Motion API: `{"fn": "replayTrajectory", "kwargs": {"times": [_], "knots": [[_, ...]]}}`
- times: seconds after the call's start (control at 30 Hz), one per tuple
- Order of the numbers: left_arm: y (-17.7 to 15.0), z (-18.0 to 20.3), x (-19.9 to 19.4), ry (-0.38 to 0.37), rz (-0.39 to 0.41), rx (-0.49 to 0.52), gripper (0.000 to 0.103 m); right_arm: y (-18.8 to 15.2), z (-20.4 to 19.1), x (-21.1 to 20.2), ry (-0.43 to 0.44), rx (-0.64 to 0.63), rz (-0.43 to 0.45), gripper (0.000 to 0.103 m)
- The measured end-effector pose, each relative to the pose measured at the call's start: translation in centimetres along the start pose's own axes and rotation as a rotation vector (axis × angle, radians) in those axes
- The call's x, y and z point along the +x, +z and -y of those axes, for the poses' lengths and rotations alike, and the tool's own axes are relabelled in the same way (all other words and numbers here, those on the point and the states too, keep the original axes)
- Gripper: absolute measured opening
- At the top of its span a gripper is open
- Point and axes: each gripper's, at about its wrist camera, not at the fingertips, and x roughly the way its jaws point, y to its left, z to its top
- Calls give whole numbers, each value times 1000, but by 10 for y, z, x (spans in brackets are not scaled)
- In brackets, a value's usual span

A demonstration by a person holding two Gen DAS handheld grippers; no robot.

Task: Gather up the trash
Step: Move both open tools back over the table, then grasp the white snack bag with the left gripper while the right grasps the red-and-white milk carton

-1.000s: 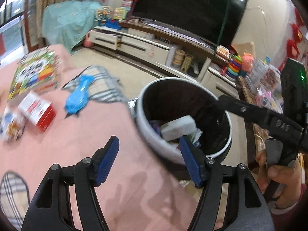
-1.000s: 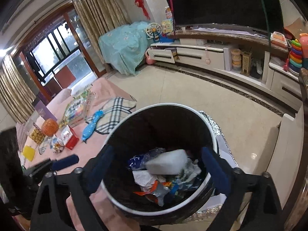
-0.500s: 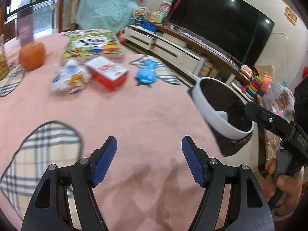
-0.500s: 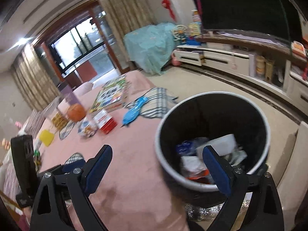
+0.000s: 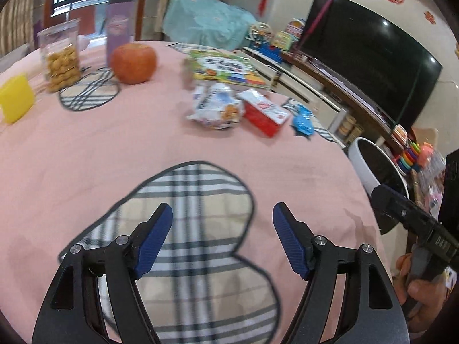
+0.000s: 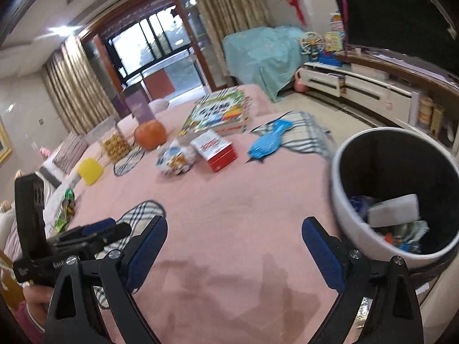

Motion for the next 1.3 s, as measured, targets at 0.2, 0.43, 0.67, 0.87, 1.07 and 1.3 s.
{"fn": "replayTrajectory", "kwargs": {"times": [0.2,0.43,0.67,0.87,1.07,1.3], "knots": [[-4,-21,3,15,-18,-41,74,-8,-13,20,6,-38,-30,96],[1,-31,11,28,-34,-48,74,-3,-21,41,0,-86,-47,96],[17,-37,24,-8,-54,-69,74,13,-20,58,7,-96,-47,96],[41,-33,46,-26,-74,-49,74,28,-14,75,26,-91,-62,95],[67,-38,62,-54,-77,-67,74,45,-16,92,32,-111,-73,92],[95,-28,85,-92,-56,-26,74,65,-9,97,61,-109,-59,86]]}}
